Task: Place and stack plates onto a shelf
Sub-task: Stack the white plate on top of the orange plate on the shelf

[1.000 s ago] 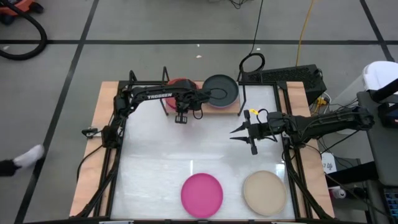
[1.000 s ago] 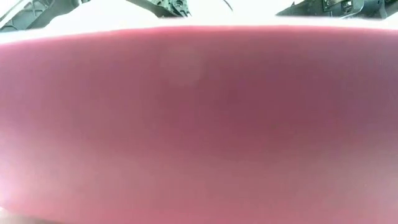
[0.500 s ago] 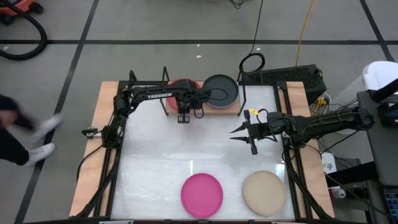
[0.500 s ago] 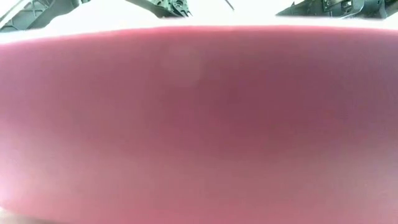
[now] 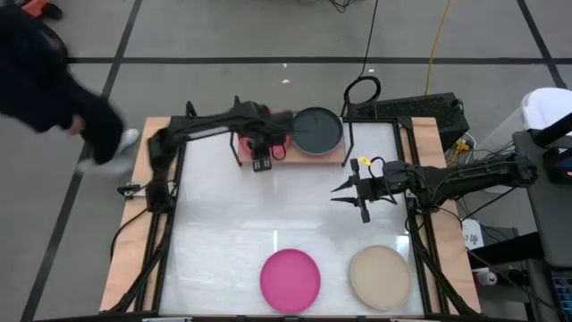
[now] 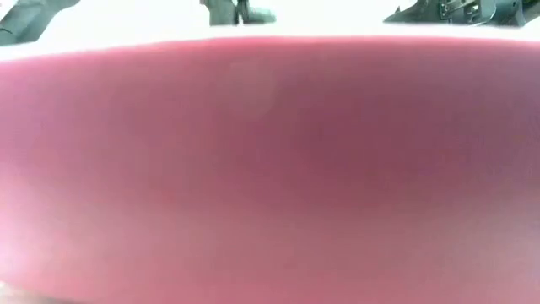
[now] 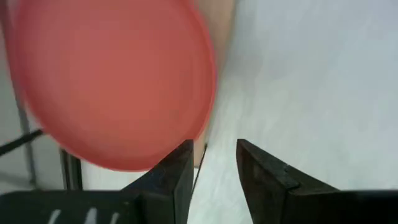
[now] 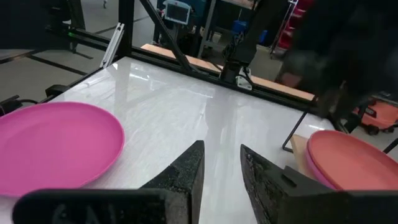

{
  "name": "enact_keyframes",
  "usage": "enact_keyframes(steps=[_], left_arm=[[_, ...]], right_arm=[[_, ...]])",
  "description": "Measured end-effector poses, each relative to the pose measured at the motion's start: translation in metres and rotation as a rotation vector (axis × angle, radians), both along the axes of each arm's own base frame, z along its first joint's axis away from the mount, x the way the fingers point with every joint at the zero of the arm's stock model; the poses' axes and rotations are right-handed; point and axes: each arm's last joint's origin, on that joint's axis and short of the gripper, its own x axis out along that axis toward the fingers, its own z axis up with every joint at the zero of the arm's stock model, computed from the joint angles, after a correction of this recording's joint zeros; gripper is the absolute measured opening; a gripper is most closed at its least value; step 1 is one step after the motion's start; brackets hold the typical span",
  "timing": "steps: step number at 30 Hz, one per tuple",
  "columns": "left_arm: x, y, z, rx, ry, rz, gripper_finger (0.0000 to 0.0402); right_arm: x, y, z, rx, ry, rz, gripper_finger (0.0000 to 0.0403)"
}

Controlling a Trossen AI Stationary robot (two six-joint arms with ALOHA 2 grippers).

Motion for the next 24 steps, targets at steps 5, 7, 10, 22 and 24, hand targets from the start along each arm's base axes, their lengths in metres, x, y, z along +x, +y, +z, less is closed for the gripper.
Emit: enact_keyframes(steps=[5, 7, 10, 22, 24], left_arm=[[-0.027, -0.025, 0.077, 0.082, -0.408, 0.022, 0.0128], [-0.042, -0.040, 0.104, 0.118, -0.590, -0.001, 0.0128], [-0.058, -0.063, 0.123, 0.157, -0.834, -0.060, 0.0128], [-0.072, -0.135, 0.042, 0.143, -1.464, -0.245, 0.0129], [-0.073, -0.138, 0.030, 0.156, -1.521, -0.260, 0.0129]], right_arm=[[0.000, 0.000, -0.001, 0.001, 0.010, -0.001, 0.0086], [-0.001, 0.000, -0.002, 0.012, 0.028, -0.004, 0.0086], [-0.001, 0.000, -0.006, 0.033, 0.067, -0.010, 0.0086], [-0.011, 0.002, -0.011, 0.267, 0.336, -0.025, 0.0086], [-0.012, 0.002, -0.007, 0.282, 0.376, -0.038, 0.0086]])
